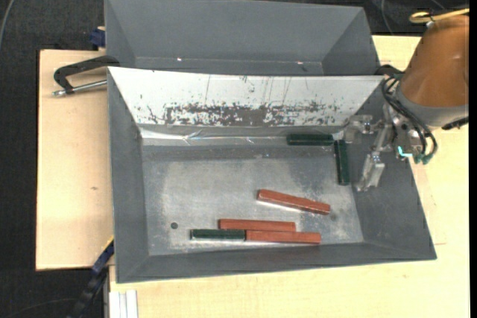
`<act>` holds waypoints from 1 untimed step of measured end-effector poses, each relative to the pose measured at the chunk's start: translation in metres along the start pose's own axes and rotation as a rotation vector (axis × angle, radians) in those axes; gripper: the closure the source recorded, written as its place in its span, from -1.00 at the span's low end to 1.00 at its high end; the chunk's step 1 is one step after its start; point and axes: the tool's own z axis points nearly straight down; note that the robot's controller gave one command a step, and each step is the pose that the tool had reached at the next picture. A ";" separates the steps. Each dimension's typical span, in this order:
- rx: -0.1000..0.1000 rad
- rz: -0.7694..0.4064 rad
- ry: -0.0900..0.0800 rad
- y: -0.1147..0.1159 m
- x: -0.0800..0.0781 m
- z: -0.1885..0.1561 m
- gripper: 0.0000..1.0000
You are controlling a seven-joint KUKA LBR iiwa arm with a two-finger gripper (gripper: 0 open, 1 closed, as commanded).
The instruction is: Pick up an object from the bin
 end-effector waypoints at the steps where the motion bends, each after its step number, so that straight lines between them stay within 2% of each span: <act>1: -0.004 0.028 0.003 0.069 0.060 0.079 -1.00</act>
Offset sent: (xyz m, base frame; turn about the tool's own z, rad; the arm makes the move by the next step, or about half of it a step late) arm -0.0579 0.0645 -0.0747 0.0324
